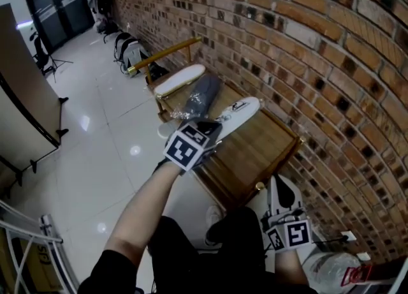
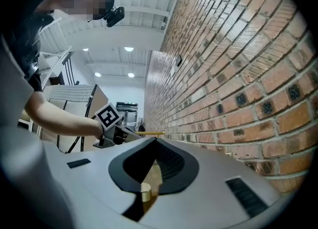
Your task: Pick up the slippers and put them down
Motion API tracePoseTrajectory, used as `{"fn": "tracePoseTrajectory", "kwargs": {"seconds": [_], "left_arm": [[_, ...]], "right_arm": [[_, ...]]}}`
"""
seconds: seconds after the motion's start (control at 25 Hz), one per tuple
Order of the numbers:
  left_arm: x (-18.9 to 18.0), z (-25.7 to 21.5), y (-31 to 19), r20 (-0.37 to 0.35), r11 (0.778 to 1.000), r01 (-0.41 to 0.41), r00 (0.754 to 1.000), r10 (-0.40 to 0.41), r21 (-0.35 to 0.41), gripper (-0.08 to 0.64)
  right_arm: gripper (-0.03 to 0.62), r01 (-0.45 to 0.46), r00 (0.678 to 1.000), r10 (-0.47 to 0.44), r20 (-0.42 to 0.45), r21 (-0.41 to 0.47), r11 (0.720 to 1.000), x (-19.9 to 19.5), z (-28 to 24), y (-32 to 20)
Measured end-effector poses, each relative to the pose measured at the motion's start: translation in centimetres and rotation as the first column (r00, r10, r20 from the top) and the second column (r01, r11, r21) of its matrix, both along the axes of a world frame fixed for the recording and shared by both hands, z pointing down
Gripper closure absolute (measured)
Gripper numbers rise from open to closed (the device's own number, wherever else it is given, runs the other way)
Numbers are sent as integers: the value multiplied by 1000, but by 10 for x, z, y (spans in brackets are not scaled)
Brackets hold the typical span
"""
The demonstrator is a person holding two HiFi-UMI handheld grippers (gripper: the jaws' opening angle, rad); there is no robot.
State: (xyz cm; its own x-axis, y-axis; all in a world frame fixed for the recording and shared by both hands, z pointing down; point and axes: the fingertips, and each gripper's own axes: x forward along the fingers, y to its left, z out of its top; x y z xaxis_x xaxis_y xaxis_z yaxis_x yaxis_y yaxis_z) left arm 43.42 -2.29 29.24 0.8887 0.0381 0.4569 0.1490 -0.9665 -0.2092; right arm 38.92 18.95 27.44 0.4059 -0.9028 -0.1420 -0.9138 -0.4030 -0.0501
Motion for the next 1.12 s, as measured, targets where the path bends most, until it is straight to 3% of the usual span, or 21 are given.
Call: {"fn": "tracePoseTrajectory", "kwargs": {"seconds": [0.28,0.68,0.96,1.12], "left_arm": [[-35,-47,-1,-98,999,37,994,-39,-20,557],[-127,-95,-28,-190,986,165,968,-164,-12,557],[-220,-107,-72,-231,947,320,919,-319,-35,557],[-285,-102,-98,-242,904,425,873,-423,-47,557]], "right_arm": [[583,44,997,-41,-59,43,998,-24,-28,-2],[583,190,973,-175,-151,88,978,-80,-65,-33],[583,361,923,-345,-171,69,930,-143,-70,-78],[583,476,865,-464,-192,22,879,-184,-73,-117]]}}
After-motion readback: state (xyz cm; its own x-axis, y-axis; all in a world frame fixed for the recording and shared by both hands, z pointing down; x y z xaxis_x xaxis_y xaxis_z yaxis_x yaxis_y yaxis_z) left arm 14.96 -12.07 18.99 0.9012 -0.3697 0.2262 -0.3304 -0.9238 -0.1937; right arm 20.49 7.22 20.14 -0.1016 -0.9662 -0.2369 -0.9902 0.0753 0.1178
